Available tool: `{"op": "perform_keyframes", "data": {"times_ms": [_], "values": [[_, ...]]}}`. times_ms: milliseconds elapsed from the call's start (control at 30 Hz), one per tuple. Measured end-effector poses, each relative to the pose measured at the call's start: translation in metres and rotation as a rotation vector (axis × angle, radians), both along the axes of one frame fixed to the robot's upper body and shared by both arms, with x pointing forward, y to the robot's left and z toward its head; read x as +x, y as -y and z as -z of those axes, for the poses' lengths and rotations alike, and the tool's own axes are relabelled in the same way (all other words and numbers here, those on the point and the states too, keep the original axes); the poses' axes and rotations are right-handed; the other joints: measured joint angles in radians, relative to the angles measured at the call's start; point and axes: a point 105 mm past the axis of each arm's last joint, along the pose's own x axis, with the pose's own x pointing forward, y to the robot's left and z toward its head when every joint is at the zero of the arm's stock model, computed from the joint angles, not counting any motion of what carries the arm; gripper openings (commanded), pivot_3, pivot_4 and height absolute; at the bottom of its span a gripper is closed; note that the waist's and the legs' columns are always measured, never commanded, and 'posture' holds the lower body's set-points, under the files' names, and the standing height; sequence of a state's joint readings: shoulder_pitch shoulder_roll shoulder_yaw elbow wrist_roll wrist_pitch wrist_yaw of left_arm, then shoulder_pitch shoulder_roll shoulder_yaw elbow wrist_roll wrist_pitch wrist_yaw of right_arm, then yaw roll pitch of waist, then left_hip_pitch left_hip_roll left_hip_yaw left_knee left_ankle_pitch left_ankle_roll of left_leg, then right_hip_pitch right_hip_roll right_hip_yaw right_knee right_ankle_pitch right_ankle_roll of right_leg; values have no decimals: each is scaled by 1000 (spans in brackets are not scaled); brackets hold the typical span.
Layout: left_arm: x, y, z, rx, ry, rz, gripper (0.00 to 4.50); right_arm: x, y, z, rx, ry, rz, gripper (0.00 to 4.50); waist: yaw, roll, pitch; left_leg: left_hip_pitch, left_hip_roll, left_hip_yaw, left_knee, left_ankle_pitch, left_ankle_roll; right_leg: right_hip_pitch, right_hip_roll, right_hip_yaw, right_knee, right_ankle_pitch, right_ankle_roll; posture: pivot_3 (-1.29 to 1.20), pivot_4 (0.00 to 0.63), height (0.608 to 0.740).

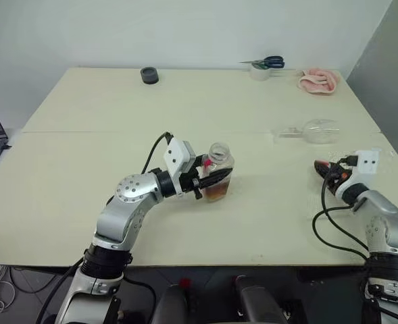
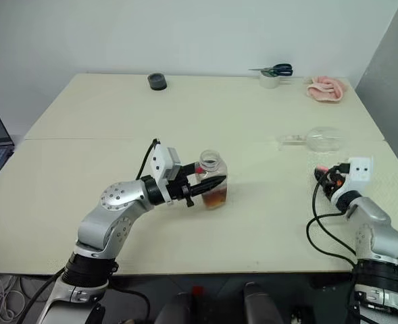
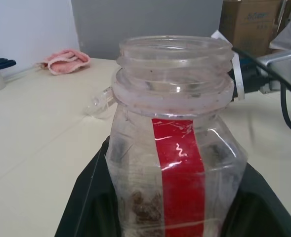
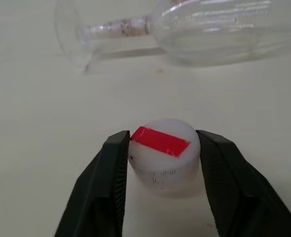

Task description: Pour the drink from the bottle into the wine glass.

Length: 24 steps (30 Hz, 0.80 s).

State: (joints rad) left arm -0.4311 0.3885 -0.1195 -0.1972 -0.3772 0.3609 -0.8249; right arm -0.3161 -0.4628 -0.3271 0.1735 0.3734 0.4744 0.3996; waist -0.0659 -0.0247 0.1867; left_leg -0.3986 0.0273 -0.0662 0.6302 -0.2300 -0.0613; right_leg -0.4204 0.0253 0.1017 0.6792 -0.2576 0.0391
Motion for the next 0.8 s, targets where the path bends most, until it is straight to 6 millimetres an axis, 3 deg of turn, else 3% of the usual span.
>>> {"op": "perform_keyframes", "data": {"times_ms": [133, 300, 433, 533, 633, 700, 800], "values": [[0, 0, 0, 1, 0, 4, 1775, 0, -1, 4, 5, -4, -11, 4449, 1, 0, 0, 0, 0, 0, 0, 0, 0, 0, 0, 0, 0, 0, 0, 0, 150, 740], [-1, 1, 0, 2, -1, 13, 1775, -1, -2, -6, -30, 13, -63, 4500, 2, 0, 0, 0, 0, 0, 0, 0, 0, 0, 0, 0, 0, 0, 0, 0, 150, 740], [1, 1, -1, 1, 1, 10, 1775, -4, -17, -44, -51, 89, -189, 4500, 1, 0, 0, 0, 0, 0, 0, 0, 0, 0, 0, 0, 0, 0, 0, 0, 150, 740], [7, -3, -1, -8, -9, -29, 1775, -18, -72, -85, -85, 141, -486, 4500, -5, 2, 1, 0, 0, 0, 0, 0, 0, 0, 1, 0, 0, 0, 0, 0, 150, 740], [27, -21, -3, -31, -20, -158, 1775, -51, -144, -119, -198, 190, -868, 4500, -6, 2, 1, 0, 2, -4, 1, 0, 0, 1, 2, -3, 0, 0, 0, 0, 150, 740], [42, -39, -6, -42, -16, -276, 1774, -62, -173, -127, -250, 208, -1007, 4500, -6, 2, 1, -1, 1, -4, 1, 0, 0, 1, 2, -4, -1, 0, 0, 0, 150, 740], [61, -73, -9, -69, -19, -462, 1771, -68, -208, -124, -289, 200, -1130, 4500, -3, 2, 1, -2, 1, -4, 1, 0, 0, 0, 1, -4, -1, 0, 0, 0, 150, 740]]}}
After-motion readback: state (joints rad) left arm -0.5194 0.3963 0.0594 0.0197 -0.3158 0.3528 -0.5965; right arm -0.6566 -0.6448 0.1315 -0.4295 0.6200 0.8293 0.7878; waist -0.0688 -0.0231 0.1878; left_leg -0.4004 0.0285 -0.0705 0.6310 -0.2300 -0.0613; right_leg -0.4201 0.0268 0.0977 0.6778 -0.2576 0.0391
